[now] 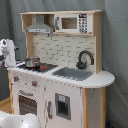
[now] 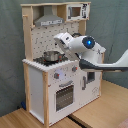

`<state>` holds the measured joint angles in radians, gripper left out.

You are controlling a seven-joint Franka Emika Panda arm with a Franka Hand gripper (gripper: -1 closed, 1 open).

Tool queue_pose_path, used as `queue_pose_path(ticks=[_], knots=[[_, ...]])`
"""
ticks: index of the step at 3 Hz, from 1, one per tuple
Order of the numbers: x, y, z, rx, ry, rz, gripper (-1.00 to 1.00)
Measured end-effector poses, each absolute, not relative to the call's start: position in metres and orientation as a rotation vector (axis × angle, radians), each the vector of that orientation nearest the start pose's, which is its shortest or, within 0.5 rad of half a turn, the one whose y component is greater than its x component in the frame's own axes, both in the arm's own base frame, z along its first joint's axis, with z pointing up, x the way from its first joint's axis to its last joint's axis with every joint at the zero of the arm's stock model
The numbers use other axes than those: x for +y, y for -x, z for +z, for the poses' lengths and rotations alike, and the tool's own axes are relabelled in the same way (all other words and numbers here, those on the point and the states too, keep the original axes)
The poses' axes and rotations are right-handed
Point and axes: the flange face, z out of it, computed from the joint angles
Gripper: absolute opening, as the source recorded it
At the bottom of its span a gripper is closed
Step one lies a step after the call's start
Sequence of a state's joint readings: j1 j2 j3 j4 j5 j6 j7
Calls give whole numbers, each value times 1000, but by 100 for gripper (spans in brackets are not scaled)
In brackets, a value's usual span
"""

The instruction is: Play with the kitchen

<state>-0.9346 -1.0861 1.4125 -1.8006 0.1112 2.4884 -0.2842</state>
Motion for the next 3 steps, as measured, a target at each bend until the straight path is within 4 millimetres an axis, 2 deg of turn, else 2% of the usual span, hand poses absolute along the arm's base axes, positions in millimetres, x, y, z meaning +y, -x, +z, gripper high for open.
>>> queue_pose_path(ticks=[1,2,3], knots=[[529,-365,547,1099,-1842,1054,100],[526,-377,546,1071,-1945,1044,100],[513,-397,548,1017,-2070,1025,100]])
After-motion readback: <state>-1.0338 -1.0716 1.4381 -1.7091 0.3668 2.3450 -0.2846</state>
